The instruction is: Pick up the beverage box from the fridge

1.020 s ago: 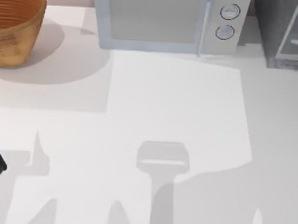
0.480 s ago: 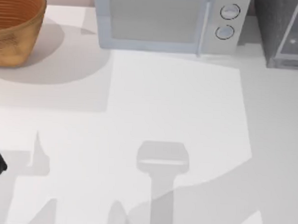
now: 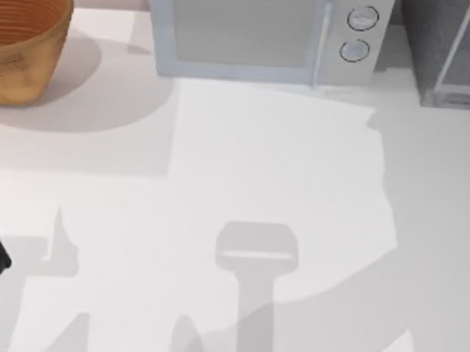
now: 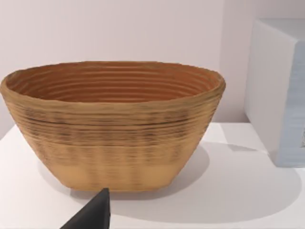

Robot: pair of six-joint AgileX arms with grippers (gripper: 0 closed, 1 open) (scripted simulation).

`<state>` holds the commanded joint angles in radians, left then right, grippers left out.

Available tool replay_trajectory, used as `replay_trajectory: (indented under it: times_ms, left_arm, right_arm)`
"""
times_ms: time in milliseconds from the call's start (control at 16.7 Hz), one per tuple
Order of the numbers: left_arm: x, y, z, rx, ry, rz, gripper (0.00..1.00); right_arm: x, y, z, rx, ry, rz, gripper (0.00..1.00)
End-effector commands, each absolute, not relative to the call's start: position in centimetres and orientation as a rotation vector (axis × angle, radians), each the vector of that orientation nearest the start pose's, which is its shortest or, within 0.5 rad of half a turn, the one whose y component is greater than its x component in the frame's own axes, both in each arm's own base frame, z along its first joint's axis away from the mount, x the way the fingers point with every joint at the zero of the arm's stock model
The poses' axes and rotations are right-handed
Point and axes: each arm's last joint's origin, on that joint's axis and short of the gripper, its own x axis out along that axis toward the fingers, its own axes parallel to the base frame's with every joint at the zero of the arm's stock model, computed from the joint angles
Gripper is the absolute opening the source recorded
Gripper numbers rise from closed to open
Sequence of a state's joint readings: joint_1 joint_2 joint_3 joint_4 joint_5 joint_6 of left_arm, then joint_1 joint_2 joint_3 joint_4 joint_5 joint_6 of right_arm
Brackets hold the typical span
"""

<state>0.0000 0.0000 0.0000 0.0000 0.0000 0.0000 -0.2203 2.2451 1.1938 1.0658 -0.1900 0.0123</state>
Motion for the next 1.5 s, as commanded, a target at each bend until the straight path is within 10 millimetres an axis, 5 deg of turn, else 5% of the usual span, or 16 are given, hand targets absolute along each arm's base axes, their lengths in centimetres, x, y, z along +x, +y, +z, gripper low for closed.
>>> replay_trajectory:
  times_ms: [600,1020,1260,1500]
  left_arm:
    - [10.6,-0.1,16.0,0.000,0.000,0.000,1.00]
    - [10.6,-0.1,16.0,0.000,0.000,0.000,1.00]
    - [10.6,-0.1,16.0,0.000,0.000,0.000,1.00]
    - [10.6,-0.1,16.0,0.000,0.000,0.000,1.00]
  right_arm:
    - [36.1,-9.2,11.7,0.004,0.017,-0.024,0.00]
    - [35.7,-8.9,12.1,0.002,0.004,-0.010,0.00]
    - [34.5,-7.9,14.7,-0.006,-0.003,-0.008,0.00]
    - [31.0,-6.0,19.0,-0.014,-0.007,-0.010,0.00]
